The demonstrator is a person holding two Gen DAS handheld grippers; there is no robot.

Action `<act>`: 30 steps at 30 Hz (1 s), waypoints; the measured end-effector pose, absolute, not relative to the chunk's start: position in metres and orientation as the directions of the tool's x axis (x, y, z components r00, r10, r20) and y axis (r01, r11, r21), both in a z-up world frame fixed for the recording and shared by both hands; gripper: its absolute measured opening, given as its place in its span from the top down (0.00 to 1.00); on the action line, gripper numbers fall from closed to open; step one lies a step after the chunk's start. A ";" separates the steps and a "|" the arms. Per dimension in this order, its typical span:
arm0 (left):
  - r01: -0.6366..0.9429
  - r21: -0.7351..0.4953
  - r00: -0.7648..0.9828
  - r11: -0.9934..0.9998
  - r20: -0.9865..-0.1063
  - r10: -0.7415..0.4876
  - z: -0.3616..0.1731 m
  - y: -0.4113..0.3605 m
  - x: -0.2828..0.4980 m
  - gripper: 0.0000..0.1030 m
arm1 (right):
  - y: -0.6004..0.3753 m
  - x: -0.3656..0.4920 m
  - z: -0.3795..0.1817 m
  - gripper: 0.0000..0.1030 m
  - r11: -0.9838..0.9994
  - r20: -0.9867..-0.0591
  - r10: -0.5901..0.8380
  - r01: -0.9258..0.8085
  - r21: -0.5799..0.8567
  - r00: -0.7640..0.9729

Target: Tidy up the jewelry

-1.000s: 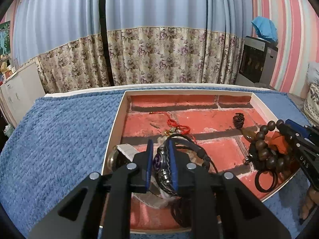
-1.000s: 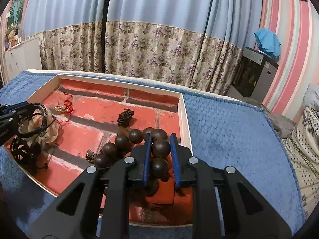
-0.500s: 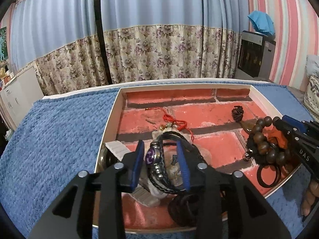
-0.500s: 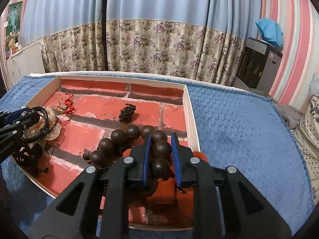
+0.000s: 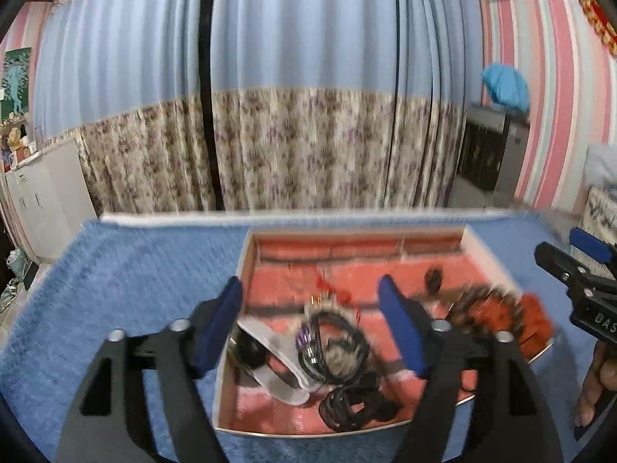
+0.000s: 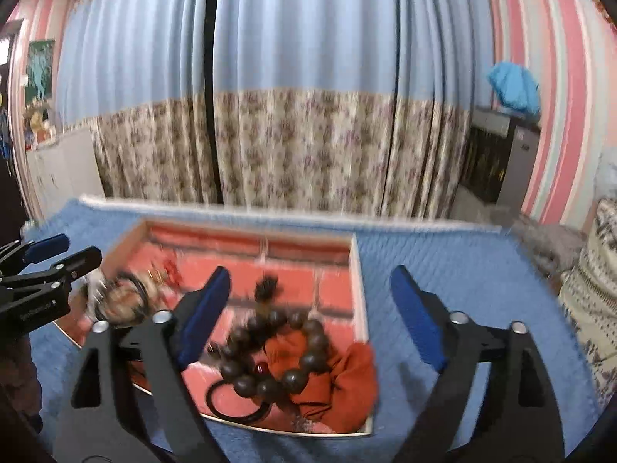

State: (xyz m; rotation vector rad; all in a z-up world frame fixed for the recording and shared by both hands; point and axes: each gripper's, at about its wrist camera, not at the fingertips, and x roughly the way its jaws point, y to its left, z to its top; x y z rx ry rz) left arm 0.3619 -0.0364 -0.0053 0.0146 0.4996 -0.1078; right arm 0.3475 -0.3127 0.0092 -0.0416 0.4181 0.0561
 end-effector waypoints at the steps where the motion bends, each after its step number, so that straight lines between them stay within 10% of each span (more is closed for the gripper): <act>1: 0.105 -0.010 0.882 0.994 -0.460 -0.097 0.005 -0.033 0.355 0.21 | -0.313 0.340 0.018 0.07 0.998 -0.394 0.043 -0.060 -0.030 0.918; 8: 0.062 0.051 0.903 0.997 -0.428 -0.034 0.017 -0.024 0.294 0.04 | -0.320 0.282 0.024 0.04 0.998 -0.409 0.048 -0.055 -0.006 0.911; 17: 0.133 0.116 0.842 0.984 -0.538 -0.051 -0.056 -0.028 0.249 0.04 | -0.306 0.247 -0.037 0.04 0.997 -0.516 0.080 -0.078 0.024 0.853; 30: 0.092 0.112 0.899 0.989 -0.436 -0.034 -0.059 -0.026 0.226 0.04 | -0.290 0.216 -0.055 0.04 0.996 -0.441 0.061 -0.082 -0.029 0.895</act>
